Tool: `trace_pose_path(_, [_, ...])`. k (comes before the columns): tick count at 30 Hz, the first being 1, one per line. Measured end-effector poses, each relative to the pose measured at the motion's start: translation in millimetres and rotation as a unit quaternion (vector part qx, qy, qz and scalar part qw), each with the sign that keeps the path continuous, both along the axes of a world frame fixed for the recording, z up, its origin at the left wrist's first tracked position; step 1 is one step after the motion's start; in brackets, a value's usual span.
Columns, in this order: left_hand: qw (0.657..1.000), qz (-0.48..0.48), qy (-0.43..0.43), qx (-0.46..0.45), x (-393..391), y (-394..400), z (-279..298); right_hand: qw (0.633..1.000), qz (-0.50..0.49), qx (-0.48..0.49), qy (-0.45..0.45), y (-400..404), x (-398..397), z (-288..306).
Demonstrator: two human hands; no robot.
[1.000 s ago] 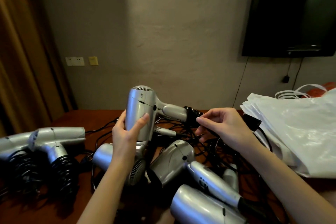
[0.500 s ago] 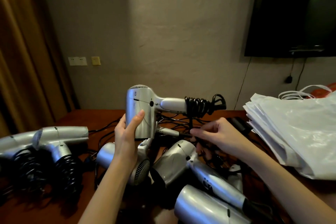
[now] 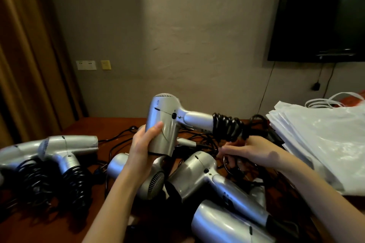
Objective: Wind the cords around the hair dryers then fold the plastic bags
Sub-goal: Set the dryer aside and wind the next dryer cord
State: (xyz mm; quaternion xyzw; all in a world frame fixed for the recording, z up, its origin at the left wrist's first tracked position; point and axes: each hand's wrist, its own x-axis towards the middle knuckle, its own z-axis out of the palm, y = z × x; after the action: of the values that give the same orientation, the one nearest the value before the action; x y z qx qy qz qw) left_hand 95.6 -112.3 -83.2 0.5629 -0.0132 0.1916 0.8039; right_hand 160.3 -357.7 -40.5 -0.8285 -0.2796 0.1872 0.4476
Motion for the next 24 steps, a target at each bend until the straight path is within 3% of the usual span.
trace_pose_path(1, [1.000,-0.002,-0.003,0.011,0,0,-1,0.999,-0.025,-0.026,-0.002,-2,0,-4])
trace_pose_path(4, [0.998,0.002,-0.007,0.065,0,2,-2,0.980,-0.058,-0.133,-0.134,-5,17,-16])
trace_pose_path(6, [0.996,0.001,-0.013,0.089,-2,1,0,0.969,-0.088,-0.173,-0.156,-2,31,-14])
trace_pose_path(9, [0.993,0.003,-0.016,0.115,-2,0,0,0.985,-0.077,-0.126,-0.092,-8,38,-8])
trace_pose_path(14, [0.985,0.003,-0.021,0.172,-2,2,-2,0.998,0.042,-0.017,-0.049,-24,22,9])
trace_pose_path(17, [0.972,0.034,-0.035,0.230,-4,-4,0,0.981,0.001,-0.055,-0.188,-20,22,10])
trace_pose_path(19, [0.964,0.049,-0.037,0.260,-5,-9,3,0.936,-0.061,-0.106,-0.330,-13,17,7])
trace_pose_path(21, [0.958,0.062,-0.042,0.277,-6,-12,4,0.890,-0.131,-0.127,-0.419,-4,5,6])
trace_pose_path(22, [0.956,0.068,-0.047,0.283,-6,-14,4,0.879,-0.153,-0.122,-0.434,0,-1,9])
trace_pose_path(24, [0.951,0.082,-0.055,0.294,-6,-16,3,0.901,-0.146,-0.109,-0.393,2,-5,11])
